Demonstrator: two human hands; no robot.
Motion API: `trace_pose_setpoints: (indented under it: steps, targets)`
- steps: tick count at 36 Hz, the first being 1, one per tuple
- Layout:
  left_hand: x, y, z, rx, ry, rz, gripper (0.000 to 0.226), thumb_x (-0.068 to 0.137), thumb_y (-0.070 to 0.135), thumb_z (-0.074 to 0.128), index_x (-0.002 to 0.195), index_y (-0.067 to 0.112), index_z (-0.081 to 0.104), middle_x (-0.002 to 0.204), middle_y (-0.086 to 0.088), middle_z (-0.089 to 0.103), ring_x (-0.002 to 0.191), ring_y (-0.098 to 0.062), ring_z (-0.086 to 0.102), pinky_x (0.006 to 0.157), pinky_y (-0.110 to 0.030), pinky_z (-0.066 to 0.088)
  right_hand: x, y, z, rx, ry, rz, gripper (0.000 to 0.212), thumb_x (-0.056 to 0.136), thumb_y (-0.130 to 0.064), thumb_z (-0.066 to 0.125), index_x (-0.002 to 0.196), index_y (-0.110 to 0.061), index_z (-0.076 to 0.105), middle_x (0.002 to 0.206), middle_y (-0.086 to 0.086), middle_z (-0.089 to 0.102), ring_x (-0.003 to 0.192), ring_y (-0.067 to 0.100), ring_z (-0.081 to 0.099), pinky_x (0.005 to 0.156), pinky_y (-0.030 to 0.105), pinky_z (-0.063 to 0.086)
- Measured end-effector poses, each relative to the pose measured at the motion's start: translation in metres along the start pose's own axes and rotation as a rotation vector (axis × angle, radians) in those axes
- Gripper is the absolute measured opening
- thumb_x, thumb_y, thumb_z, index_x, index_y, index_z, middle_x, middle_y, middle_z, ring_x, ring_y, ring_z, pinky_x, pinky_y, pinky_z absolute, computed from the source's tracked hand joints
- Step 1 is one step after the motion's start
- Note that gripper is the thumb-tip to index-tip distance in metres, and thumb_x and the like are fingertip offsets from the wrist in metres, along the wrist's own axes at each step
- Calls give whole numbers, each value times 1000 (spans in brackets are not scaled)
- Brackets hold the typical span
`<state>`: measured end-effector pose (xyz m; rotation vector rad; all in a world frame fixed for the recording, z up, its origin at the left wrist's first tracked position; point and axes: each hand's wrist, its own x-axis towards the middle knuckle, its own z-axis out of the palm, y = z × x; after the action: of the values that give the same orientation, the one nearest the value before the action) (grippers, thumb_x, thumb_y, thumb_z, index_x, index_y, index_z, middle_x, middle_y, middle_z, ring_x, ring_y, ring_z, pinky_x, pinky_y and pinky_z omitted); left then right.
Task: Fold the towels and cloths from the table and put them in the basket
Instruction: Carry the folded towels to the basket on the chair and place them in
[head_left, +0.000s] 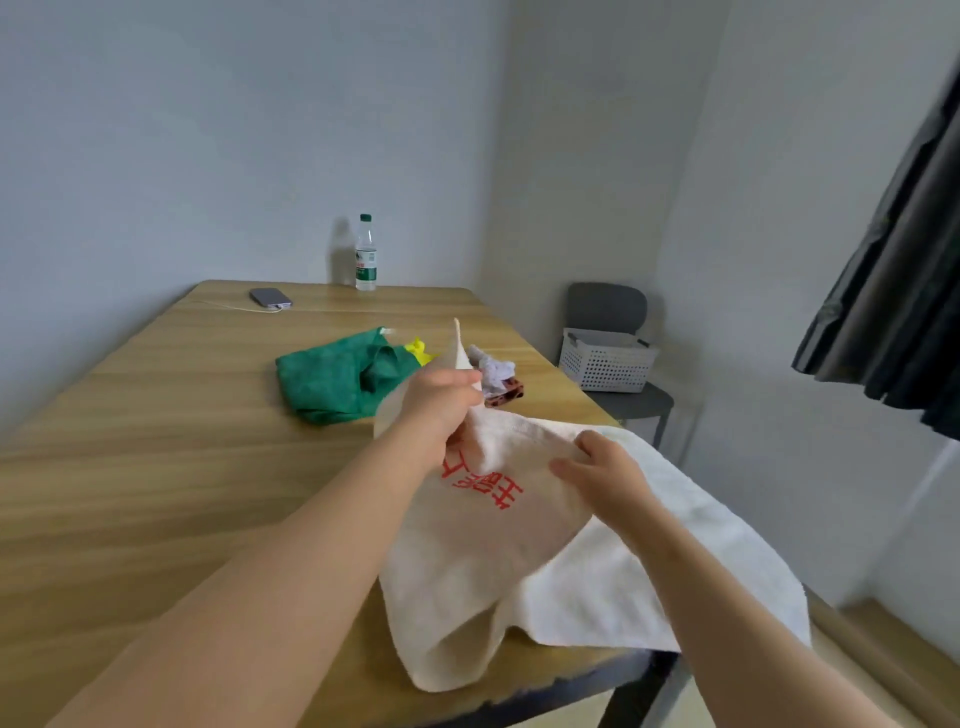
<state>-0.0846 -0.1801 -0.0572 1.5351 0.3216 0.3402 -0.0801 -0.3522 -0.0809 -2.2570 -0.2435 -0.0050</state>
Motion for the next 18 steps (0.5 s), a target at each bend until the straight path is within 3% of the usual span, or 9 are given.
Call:
trace_pose_setpoints:
  steps: [2,5,7,8,10,12,18]
  targets:
    - [-3,-19,28,150,-64,-3,36,84,1,61,117,15,63,110,-2,56,102,-18,51,75,-21,42,-2,24,-10,-157,-18,54,23,87,-22,54,69,-19,40,69,-3,47,70,18,49,59,28,34]
    - [-8,-57,55,306,-123,-143,41,85,3,55,122,21,58,120,-9,58,100,-28,60,74,-29,50,-12,58,-12,-157,-100,130,25,90,-22,53,70,-18,39,70,-4,43,63,11,41,55,24,31]
    - [-15,-77,61,408,-142,-197,42,88,4,49,125,23,53,106,-8,62,78,-26,67,73,-31,54,-16,72,-9,-100,-96,134,27,91,-25,52,69,-18,38,70,-3,43,64,13,40,58,27,31]
    - [-16,-83,61,490,-120,-179,41,89,7,47,125,25,53,91,-3,64,74,-23,68,80,-33,54,-16,75,-7,-86,-85,126,26,91,-26,52,69,-19,39,70,-3,44,66,14,41,61,28,33]
    - [-16,-89,55,677,-51,-102,38,88,16,46,122,31,54,82,4,65,87,-21,68,95,-36,46,-14,75,-2,-90,-80,117,24,90,-28,51,70,-21,40,73,-4,47,72,16,45,66,29,35]
    - [-11,-92,45,768,-10,-78,36,88,20,44,120,33,54,100,2,68,99,-22,64,102,-36,39,-12,70,6,-87,-99,105,21,90,-29,50,72,-21,42,74,-5,49,78,18,48,68,29,36]
    - [8,-93,-10,804,47,-106,28,87,25,43,107,39,57,101,7,69,92,-21,66,101,-35,40,-11,39,41,-104,-235,16,12,93,-29,49,88,-19,48,77,-7,51,85,16,50,88,32,38]
